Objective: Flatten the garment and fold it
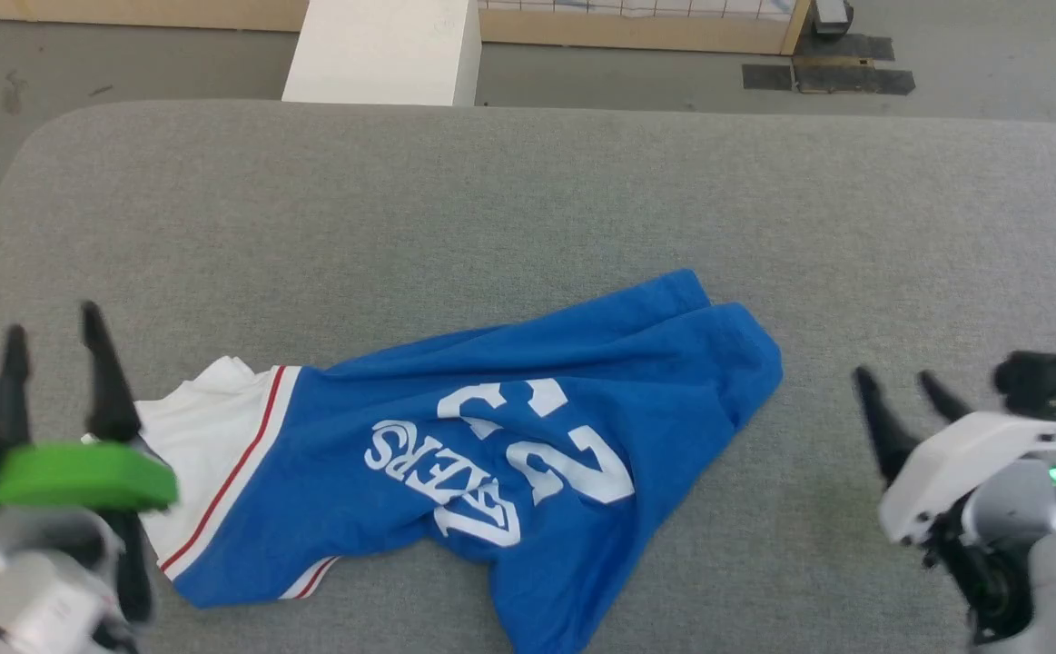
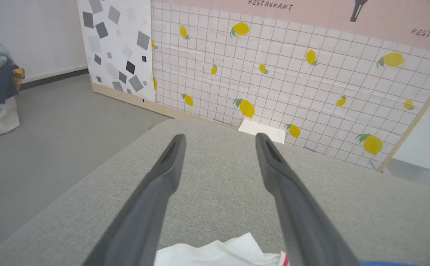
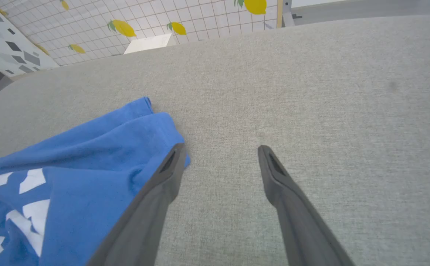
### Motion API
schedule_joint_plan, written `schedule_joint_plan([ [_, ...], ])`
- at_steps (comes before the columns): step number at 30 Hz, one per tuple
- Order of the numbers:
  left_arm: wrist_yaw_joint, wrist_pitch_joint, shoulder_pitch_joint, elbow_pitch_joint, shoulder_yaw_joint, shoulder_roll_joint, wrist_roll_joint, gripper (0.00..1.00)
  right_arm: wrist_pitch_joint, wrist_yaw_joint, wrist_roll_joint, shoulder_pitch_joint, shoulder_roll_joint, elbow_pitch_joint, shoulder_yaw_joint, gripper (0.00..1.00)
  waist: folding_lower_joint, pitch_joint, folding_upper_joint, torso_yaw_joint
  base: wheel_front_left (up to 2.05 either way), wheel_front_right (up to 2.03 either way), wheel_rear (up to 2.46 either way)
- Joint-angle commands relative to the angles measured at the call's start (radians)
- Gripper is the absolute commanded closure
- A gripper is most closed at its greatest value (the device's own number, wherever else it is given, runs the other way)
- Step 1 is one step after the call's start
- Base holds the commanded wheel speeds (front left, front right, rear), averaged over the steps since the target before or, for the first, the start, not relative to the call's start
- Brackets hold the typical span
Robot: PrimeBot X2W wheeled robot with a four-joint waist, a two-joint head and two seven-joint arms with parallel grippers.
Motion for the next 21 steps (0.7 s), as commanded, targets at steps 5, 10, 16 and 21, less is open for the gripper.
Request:
schedule_joint_plan([
  [5, 0.014, -0.086, 0.117, -0.035, -0.035, -0.069, 0.056, 0.00, 0.103, -0.001, 0.008, 0.020, 0.001, 0.000, 0.088, 0.00, 0.0000, 0.000, -0.0001, 0.005, 0.00, 0.00, 0.00],
  [10, 0.020, -0.098, 0.161, -0.057, -0.059, -0.123, 0.069, 0.00, 0.178, -0.001, -0.063, -0.090, 0.001, 0.077, 0.111, 0.00, 0.0000, 0.036, -0.0001, 0.017, 0.00, 0.00, 0.00],
  [16, -0.005, -0.102, 0.125, -0.042, -0.070, -0.144, 0.070, 0.00, 0.250, -0.001, -0.160, -0.242, 0.000, 0.247, 0.152, 0.00, 0.0000, 0.086, -0.0001, 0.053, 0.00, 0.00, 0.00],
  [21, -0.025, -0.102, 0.087, -0.035, -0.073, -0.159, 0.084, 0.00, 0.372, -0.001, -0.163, -0.289, -0.017, 0.356, 0.210, 0.19, 0.0000, 0.116, -0.0001, 0.085, 0.00, 0.00, 0.00],
])
